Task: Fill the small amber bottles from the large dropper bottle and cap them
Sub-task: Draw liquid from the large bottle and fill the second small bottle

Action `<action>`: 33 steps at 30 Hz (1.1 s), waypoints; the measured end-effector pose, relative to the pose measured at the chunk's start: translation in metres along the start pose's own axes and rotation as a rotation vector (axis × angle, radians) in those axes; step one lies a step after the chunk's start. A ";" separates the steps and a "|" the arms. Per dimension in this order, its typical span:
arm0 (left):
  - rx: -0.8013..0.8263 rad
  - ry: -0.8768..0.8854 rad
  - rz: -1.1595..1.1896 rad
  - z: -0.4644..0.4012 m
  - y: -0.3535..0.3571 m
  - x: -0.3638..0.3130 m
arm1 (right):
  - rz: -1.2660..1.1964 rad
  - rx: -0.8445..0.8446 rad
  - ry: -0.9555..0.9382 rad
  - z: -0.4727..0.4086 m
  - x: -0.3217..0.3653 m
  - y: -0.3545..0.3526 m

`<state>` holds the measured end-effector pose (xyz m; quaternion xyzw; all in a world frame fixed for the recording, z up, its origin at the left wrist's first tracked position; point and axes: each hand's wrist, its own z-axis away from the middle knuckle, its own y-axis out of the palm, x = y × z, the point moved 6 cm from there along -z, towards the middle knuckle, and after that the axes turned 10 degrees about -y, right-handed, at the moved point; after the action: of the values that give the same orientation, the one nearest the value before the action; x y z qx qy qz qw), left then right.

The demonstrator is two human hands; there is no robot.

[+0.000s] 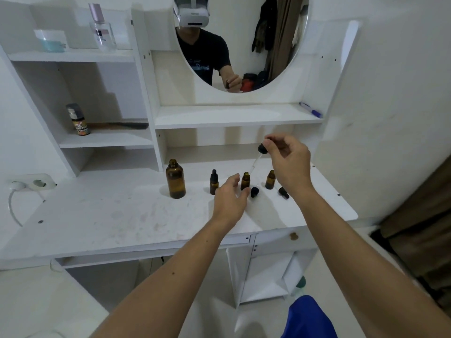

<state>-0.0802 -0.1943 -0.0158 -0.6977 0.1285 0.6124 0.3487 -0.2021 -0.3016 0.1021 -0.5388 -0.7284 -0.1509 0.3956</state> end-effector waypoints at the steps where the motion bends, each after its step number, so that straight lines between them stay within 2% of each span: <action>1: 0.004 -0.002 -0.007 -0.004 0.002 0.000 | 0.001 0.008 0.002 0.000 -0.002 0.002; 8: -0.051 0.042 -0.025 -0.015 0.007 0.001 | 0.012 0.065 -0.045 -0.002 -0.015 0.017; 13: -0.064 0.055 -0.009 -0.018 0.006 0.003 | 0.015 0.106 -0.014 0.002 -0.027 0.024; 33: -0.077 0.091 -0.026 -0.015 0.006 0.003 | 0.063 0.101 0.003 0.005 -0.031 0.028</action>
<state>-0.0716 -0.2080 -0.0201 -0.7393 0.1115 0.5799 0.3236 -0.1760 -0.3083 0.0706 -0.5405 -0.7172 -0.1020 0.4278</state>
